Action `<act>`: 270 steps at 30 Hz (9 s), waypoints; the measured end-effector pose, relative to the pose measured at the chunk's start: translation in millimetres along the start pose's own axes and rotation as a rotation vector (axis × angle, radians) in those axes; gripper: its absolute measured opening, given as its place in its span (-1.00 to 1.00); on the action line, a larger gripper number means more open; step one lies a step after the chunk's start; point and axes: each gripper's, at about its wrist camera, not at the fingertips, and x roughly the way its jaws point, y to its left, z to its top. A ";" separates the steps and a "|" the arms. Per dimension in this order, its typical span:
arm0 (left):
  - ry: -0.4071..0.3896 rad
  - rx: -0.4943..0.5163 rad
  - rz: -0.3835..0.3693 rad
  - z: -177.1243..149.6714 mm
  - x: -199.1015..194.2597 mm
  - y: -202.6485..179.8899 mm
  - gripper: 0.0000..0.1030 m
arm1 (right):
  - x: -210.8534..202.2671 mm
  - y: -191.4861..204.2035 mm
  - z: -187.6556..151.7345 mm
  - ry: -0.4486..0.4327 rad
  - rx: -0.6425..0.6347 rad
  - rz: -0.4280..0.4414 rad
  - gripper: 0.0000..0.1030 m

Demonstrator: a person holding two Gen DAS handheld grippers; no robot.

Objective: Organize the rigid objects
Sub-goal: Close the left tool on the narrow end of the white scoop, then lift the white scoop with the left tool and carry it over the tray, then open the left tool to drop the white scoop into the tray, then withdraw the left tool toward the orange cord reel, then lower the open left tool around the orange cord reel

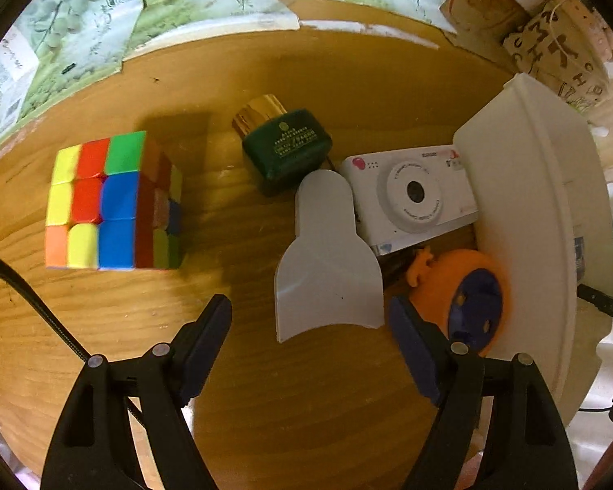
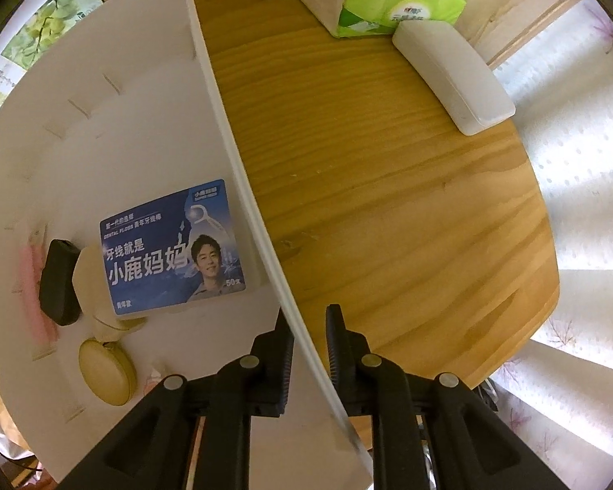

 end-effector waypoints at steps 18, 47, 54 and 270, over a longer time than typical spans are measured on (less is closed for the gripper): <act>-0.004 0.053 0.053 6.8 4.2 -8.5 0.43 | 8.4 8.3 -4.5 0.004 0.019 -0.024 -0.66; 0.009 -0.053 0.097 -64.6 -9.8 -28.7 0.18 | 6.9 11.7 -13.1 -0.031 -0.089 0.010 -0.65; 0.024 -0.174 0.095 -98.4 -14.2 -39.5 0.18 | 5.6 11.6 -11.9 -0.027 -0.171 0.044 -0.65; -0.300 0.559 -0.143 -33.1 -3.3 -122.9 0.53 | -5.4 0.9 51.0 -0.014 -0.327 0.056 -0.81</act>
